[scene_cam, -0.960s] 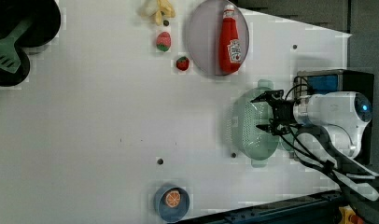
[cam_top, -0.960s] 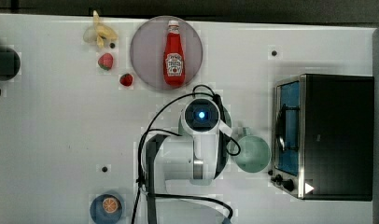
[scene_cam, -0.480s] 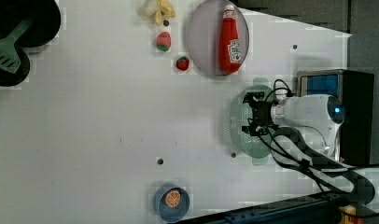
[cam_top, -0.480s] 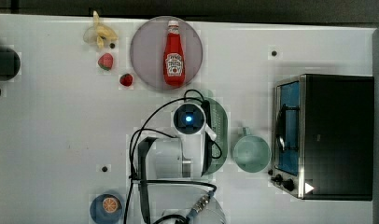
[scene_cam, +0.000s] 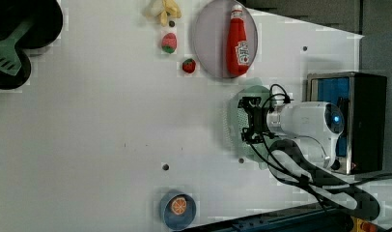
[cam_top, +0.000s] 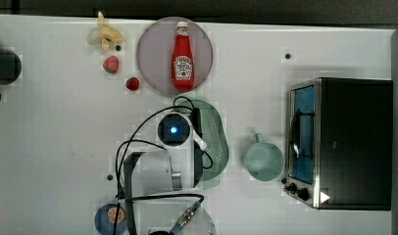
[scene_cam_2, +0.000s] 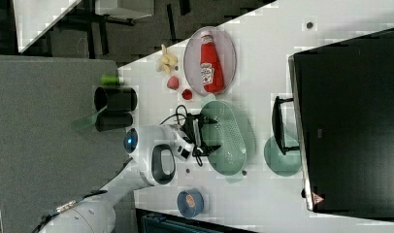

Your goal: Drag strainer right to left.

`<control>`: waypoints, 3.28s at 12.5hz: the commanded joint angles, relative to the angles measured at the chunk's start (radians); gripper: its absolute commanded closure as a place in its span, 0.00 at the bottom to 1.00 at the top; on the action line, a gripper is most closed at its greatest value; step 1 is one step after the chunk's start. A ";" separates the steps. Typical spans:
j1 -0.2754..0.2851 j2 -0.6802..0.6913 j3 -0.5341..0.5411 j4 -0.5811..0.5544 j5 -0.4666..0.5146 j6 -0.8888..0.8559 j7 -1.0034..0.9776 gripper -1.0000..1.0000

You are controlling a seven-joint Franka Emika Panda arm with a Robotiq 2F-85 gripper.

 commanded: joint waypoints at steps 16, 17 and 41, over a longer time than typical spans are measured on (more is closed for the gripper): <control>0.185 0.100 0.140 0.179 0.034 -0.026 0.383 0.00; 0.202 0.114 0.140 0.203 0.035 -0.032 0.393 0.00; 0.430 0.299 0.146 0.523 0.035 -0.086 0.621 0.00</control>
